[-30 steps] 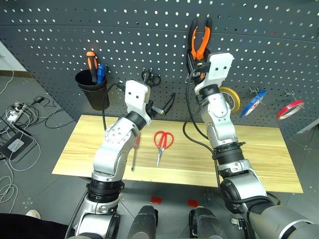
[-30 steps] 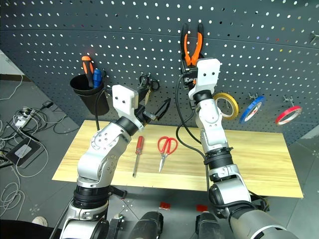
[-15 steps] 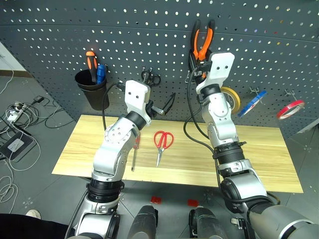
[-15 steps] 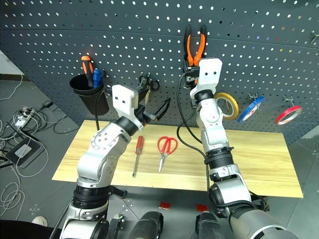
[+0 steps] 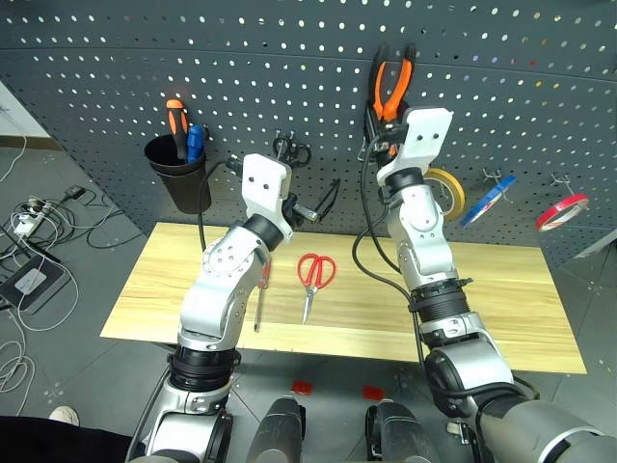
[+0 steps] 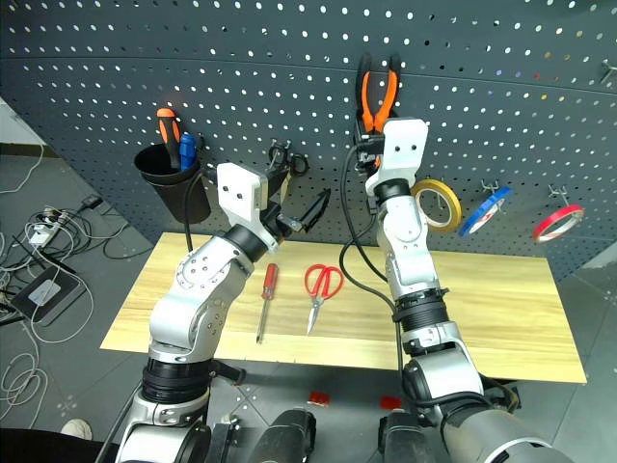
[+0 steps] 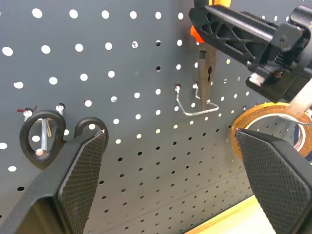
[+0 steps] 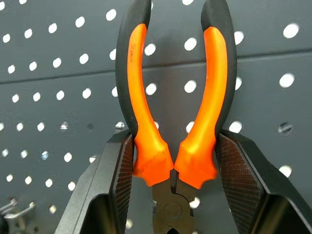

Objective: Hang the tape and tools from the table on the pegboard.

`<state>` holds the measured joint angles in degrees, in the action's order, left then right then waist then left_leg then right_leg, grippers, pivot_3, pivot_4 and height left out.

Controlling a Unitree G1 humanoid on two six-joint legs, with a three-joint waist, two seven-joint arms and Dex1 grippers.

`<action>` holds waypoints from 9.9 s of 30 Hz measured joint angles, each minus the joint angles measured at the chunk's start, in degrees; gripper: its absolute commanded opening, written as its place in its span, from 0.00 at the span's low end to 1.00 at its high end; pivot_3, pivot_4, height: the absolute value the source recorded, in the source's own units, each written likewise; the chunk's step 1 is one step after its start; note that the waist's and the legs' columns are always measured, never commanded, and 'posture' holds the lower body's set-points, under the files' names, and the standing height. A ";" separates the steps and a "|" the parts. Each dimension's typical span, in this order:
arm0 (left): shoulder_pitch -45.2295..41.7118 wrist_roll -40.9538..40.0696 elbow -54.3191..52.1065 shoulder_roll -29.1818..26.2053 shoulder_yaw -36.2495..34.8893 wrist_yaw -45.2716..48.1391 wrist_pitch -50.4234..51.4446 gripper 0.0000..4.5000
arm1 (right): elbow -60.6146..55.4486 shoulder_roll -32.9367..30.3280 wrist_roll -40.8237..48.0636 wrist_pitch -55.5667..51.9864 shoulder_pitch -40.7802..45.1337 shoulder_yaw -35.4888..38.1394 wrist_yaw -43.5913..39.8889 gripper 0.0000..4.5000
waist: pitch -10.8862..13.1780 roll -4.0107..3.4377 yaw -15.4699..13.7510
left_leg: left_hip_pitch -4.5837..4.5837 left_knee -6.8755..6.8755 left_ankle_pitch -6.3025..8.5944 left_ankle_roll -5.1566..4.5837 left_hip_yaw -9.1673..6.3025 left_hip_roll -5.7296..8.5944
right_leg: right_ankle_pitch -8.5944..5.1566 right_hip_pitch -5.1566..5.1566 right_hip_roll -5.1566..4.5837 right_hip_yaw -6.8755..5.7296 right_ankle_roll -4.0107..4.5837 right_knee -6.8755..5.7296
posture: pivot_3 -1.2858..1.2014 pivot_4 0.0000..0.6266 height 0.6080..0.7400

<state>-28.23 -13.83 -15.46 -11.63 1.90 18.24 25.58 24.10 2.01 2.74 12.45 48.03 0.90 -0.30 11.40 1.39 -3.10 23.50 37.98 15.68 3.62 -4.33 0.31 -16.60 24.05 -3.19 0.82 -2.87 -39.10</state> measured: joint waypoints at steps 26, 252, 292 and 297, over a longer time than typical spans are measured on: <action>0.59 -0.15 -0.05 -0.42 0.03 0.07 0.26 1.00 | -1.26 -1.85 -0.38 -1.05 -4.22 -0.56 -3.71 0.99 | 0.02 0.01 0.05 | 0.00 0.00 0.01 -0.01 -0.02 -0.01 | 0.00 -0.02 0.00 0.00 0.00 0.02 | 0.61 0.34 1.00; 18.06 19.50 -2.33 0.70 2.09 -7.62 -9.17 0.92 | -49.83 -22.02 16.34 -29.69 -37.82 -3.82 -26.84 1.00 | 0.99 0.21 0.35 | -0.58 0.04 0.20 -0.35 -0.22 -0.01 | 0.00 -0.83 -0.02 -0.21 0.02 0.15 | 0.56 0.36 1.00; 3.21 11.70 19.50 -3.67 -8.82 -7.40 16.57 0.99 | -48.56 -22.34 18.80 -43.68 -26.54 -14.20 -36.85 1.00 | 11.67 0.44 1.76 | -0.42 0.14 0.28 -0.49 -0.40 -0.10 | 0.00 -0.56 -0.01 -0.13 0.02 -0.01 | 0.56 0.77 1.00; 2.81 11.65 21.89 -5.02 -8.25 -6.79 17.08 0.87 | -48.46 -22.12 18.72 -44.30 -26.48 -14.16 -36.83 1.00 | 12.35 0.47 1.73 | -0.35 0.15 0.27 -0.48 -0.39 -0.10 | 0.01 -0.47 -0.02 -0.14 0.02 -0.02 | 0.56 0.76 1.00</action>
<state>-25.42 -2.18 6.43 -16.65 -6.35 11.45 42.66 -24.36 -20.11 21.46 -31.84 21.55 -13.26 -37.13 23.75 1.87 -1.36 23.15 38.12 15.96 3.14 -4.72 0.21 -16.59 23.58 -3.21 0.68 -2.85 -39.12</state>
